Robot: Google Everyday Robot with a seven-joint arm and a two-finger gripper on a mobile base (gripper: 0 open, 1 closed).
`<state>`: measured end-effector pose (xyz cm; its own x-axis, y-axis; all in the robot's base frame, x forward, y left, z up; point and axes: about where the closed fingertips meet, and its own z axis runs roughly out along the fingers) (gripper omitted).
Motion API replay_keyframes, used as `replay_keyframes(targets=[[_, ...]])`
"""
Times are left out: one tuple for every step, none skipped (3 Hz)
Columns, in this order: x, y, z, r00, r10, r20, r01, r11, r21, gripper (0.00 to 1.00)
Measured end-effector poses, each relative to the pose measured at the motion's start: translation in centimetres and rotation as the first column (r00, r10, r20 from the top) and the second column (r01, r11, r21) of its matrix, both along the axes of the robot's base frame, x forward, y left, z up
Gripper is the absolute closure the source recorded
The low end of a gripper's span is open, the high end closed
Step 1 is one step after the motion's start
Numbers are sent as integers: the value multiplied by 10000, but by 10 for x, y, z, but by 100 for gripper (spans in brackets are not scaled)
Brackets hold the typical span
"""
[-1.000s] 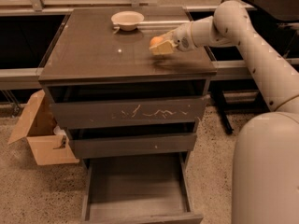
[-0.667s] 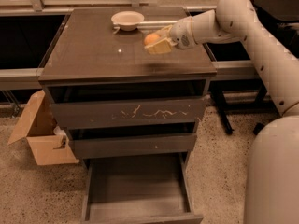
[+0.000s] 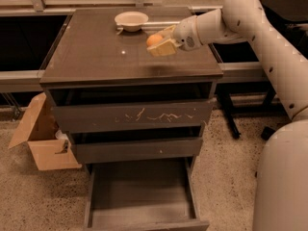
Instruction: Place orange into bottom drawer
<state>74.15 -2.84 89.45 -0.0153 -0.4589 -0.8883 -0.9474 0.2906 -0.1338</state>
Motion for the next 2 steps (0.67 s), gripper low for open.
replay_keyframes(targets=[[-6,5,-7,9996,269,2,-269,9996,-32,100],[-53,16,-13,9900,1385,286,-1367,9890,-560,100]])
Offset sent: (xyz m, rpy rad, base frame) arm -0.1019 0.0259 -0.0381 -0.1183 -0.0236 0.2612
